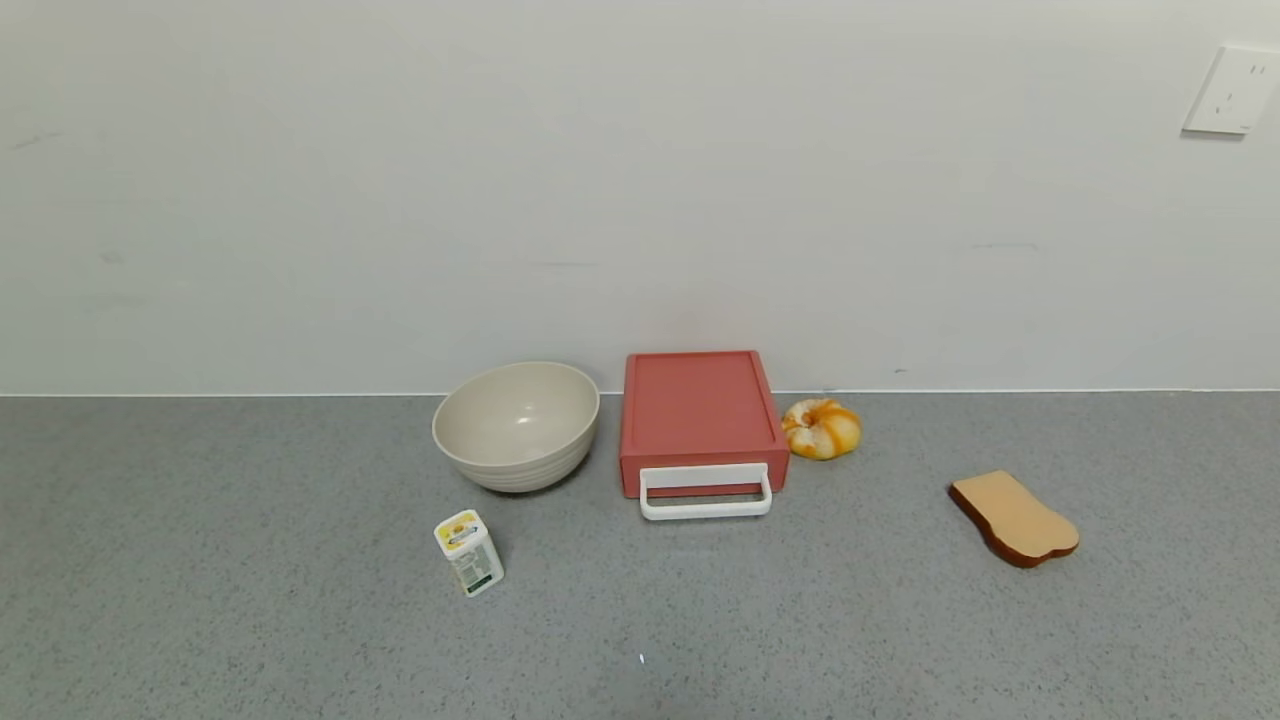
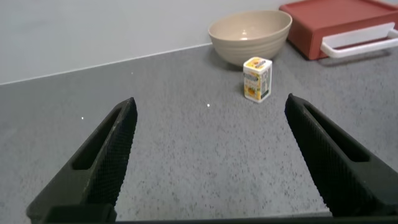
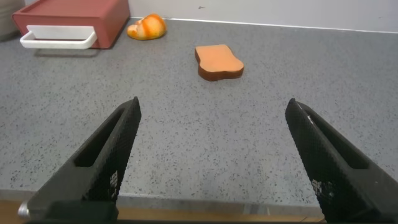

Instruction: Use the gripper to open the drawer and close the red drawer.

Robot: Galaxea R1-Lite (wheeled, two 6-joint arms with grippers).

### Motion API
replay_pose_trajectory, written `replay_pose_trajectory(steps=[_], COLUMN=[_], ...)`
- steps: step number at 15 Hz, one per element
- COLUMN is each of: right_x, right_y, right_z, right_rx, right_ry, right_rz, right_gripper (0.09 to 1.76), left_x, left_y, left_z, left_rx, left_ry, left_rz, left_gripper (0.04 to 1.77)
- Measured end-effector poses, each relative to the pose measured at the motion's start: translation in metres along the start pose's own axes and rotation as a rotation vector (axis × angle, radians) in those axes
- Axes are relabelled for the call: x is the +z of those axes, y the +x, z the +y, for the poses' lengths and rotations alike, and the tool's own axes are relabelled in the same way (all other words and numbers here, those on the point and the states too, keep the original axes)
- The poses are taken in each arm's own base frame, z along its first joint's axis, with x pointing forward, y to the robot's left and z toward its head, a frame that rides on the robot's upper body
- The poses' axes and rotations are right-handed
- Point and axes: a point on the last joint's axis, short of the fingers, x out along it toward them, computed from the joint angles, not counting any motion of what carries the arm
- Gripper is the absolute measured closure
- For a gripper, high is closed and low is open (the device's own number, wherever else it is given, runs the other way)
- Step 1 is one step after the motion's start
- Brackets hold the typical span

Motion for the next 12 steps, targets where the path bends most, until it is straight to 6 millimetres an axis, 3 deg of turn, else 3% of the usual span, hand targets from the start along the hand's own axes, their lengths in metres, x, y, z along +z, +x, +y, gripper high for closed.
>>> replay_pose_trajectory(steps=[12], right_x=[0.0], right_y=[0.0], right_z=[0.0], right_rx=[0.0], right_ry=[0.0], right_rz=[0.0], right_gripper=[0.14], left_x=[-0.0097], left_y=[-0.0029], left_z=[-0.0022], left_rx=[-0.041], left_ry=[-0.045], left_rz=[0.057], left_gripper=[0.09])
